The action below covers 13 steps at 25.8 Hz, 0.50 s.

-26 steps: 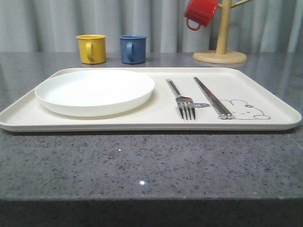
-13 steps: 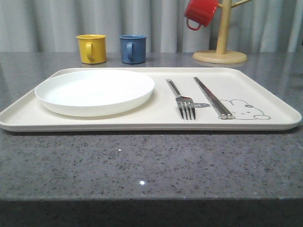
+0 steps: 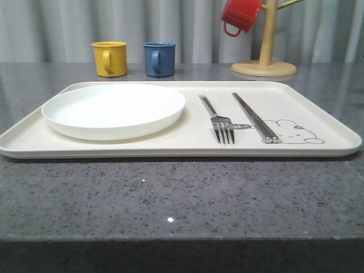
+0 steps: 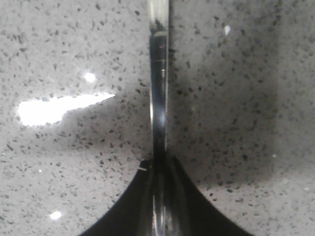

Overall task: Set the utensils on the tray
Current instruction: 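Release the chopsticks and move the right gripper to the spoon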

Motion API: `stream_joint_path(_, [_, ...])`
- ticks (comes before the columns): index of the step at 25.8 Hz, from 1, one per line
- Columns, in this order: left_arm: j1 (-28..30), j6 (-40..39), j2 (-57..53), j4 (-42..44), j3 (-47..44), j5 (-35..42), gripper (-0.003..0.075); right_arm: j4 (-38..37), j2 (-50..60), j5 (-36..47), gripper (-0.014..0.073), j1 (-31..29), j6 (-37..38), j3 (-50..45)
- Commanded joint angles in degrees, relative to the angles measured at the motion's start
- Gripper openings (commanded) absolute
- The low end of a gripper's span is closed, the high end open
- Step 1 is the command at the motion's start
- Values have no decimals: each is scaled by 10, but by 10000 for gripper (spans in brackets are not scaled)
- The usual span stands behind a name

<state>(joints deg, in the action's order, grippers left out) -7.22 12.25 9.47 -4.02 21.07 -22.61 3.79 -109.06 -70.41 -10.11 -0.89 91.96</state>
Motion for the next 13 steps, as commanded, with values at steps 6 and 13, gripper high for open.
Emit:
stream_joint_path(6, [1, -5, 5, -6, 16, 47, -18, 6, 123, -60, -47, 19, 43, 14])
stream_joint_path(13, [1, -5, 5, -6, 16, 47, -18, 23, 147, -60, -46, 115, 79, 14])
